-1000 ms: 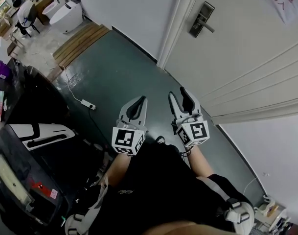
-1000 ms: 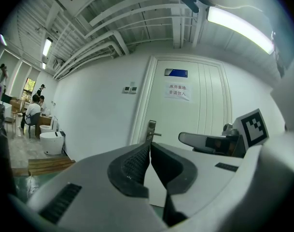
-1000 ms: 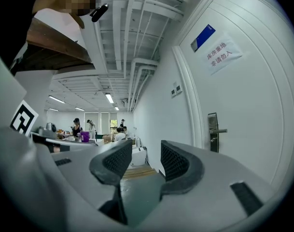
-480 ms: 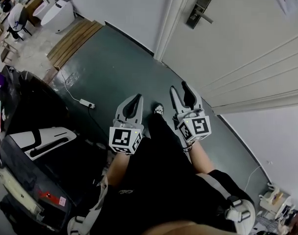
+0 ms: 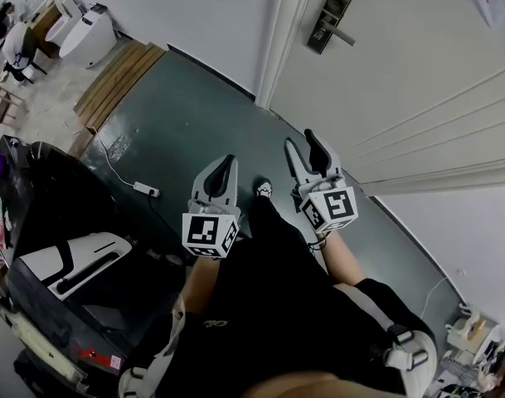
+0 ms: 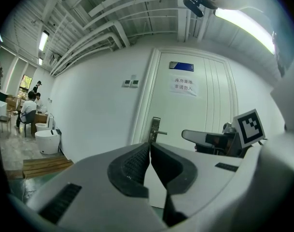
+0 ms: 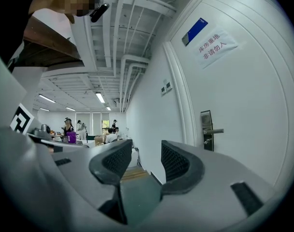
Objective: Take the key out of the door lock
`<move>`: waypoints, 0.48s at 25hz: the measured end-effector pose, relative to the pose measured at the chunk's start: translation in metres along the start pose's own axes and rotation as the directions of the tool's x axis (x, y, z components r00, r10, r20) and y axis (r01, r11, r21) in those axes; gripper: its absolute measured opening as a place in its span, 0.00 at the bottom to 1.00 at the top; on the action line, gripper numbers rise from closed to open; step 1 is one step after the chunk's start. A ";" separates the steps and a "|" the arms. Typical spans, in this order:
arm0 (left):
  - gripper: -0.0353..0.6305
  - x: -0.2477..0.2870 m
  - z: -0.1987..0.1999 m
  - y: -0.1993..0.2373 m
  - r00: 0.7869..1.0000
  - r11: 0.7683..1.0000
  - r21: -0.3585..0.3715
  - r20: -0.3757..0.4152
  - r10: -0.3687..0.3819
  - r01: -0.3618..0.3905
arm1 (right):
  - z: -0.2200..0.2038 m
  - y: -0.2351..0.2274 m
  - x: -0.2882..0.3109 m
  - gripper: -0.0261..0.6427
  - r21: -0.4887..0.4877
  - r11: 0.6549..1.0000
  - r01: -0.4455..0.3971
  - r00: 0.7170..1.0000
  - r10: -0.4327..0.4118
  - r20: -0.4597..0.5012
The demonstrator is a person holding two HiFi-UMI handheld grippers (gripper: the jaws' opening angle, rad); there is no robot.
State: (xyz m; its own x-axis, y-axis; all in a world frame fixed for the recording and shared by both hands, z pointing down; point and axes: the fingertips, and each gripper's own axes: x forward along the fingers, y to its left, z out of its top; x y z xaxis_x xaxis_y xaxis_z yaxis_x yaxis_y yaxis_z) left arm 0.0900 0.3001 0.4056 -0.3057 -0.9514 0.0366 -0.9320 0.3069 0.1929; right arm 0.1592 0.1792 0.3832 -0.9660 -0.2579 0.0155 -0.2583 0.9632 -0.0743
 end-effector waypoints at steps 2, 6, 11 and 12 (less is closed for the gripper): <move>0.09 0.020 0.000 0.004 1.000 1.000 -0.002 -0.008 -0.001 0.001 | -0.002 -0.013 0.015 0.32 0.005 1.000 -0.002 1.000 0.002 -0.008; 0.09 0.063 0.004 0.010 0.999 1.000 0.005 -0.028 -0.017 0.017 | 0.000 -0.041 0.043 0.32 0.021 1.000 0.005 1.000 -0.005 -0.007; 0.09 0.114 0.012 0.014 0.998 0.999 0.020 -0.061 -0.030 0.031 | -0.001 -0.079 0.078 0.32 0.062 0.998 0.012 1.000 -0.012 -0.006; 0.09 0.124 0.013 0.015 0.997 0.999 0.025 -0.067 -0.029 0.031 | -0.002 -0.085 0.084 0.32 0.069 0.998 0.010 1.000 -0.010 -0.007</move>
State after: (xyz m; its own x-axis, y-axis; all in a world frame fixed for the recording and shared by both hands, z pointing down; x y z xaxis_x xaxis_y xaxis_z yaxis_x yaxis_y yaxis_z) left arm 0.0360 0.1871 0.4000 -0.2646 -0.9595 0.0963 -0.9457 0.2777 0.1690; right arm 0.1005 0.0756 0.3926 -0.9635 -0.2668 0.0229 -0.2673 0.9530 -0.1426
